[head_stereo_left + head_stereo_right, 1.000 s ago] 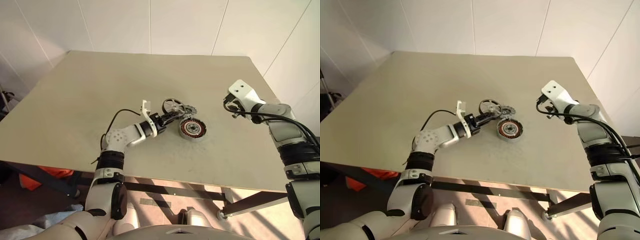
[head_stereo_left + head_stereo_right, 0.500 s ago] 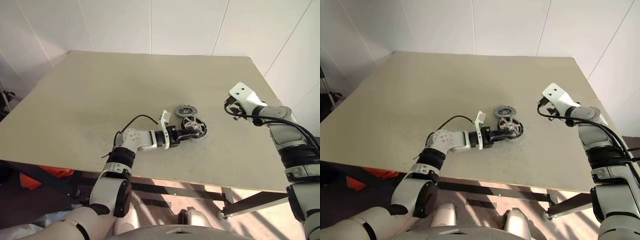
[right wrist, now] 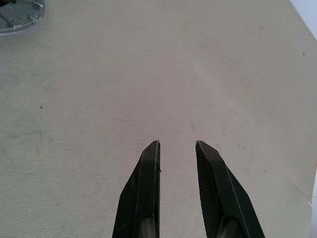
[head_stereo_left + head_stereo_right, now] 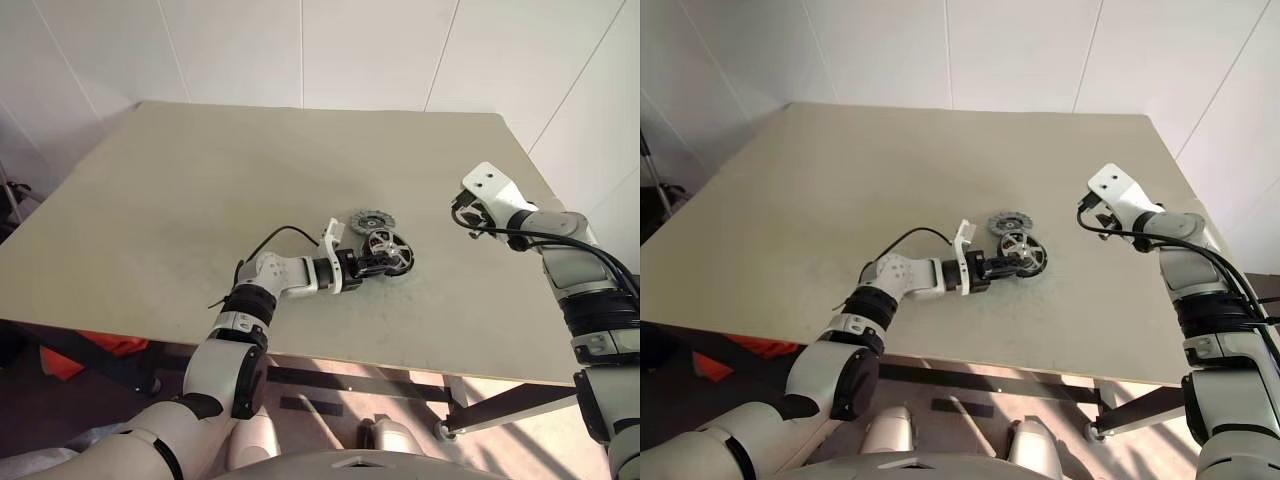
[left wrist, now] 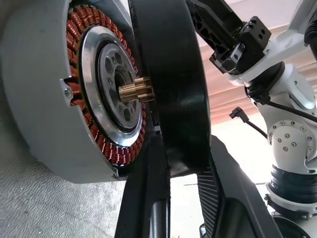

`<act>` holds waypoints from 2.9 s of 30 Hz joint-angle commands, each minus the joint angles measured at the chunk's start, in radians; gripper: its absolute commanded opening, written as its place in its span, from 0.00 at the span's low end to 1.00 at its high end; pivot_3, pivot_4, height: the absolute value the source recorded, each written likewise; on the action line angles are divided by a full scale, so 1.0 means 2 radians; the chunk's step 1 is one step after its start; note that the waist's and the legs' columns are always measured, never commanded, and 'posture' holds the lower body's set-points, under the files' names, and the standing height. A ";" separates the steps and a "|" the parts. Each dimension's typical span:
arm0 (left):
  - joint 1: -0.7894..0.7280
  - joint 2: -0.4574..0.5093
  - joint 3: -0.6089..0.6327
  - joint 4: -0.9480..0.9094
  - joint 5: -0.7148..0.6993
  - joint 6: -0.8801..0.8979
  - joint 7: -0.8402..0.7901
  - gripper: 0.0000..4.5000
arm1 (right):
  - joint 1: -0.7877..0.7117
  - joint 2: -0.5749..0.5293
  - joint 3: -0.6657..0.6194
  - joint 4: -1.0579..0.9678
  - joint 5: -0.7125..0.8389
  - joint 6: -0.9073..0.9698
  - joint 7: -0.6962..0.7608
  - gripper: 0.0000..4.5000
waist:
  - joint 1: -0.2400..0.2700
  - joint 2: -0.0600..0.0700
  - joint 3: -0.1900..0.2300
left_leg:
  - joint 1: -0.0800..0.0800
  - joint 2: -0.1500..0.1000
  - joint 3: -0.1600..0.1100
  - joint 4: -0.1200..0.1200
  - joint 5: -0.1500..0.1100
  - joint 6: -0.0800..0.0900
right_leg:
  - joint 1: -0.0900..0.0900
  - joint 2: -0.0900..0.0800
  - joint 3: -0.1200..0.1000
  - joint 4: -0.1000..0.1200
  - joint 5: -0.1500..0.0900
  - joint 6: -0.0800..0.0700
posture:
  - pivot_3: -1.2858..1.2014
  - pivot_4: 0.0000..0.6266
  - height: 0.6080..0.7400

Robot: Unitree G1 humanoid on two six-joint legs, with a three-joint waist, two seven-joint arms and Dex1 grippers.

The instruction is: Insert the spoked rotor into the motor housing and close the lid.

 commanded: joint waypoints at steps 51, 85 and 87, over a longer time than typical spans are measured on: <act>0.148 0.128 0.060 -0.311 -0.025 0.013 0.096 0.54 | 0.049 0.034 0.042 -0.261 0.070 0.023 0.123 0.01 | -0.012 0.000 0.000 | 0.002 0.001 0.000 -0.003 0.002 -0.004 | 0.001 0.001 0.000 0.000 0.000 0.000 | 0.52 0.00 1.00; 0.190 0.099 0.092 -0.322 -0.052 -0.025 0.133 0.54 | -0.063 -0.040 0.174 -0.013 -0.086 -0.435 0.311 1.00 | -0.016 -0.001 0.000 | -0.003 0.001 0.000 0.008 -0.002 0.003 | -0.001 0.000 0.000 0.003 0.000 0.000 | 0.52 0.00 1.00; 0.189 0.098 0.090 -0.321 -0.052 -0.026 0.133 0.54 | -0.061 -0.041 0.174 -0.016 -0.084 -0.432 0.312 1.00 | -0.016 -0.001 0.000 | -0.003 0.001 0.000 0.008 -0.002 0.003 | -0.001 0.000 0.000 0.003 0.000 0.000 | 0.52 0.00 1.00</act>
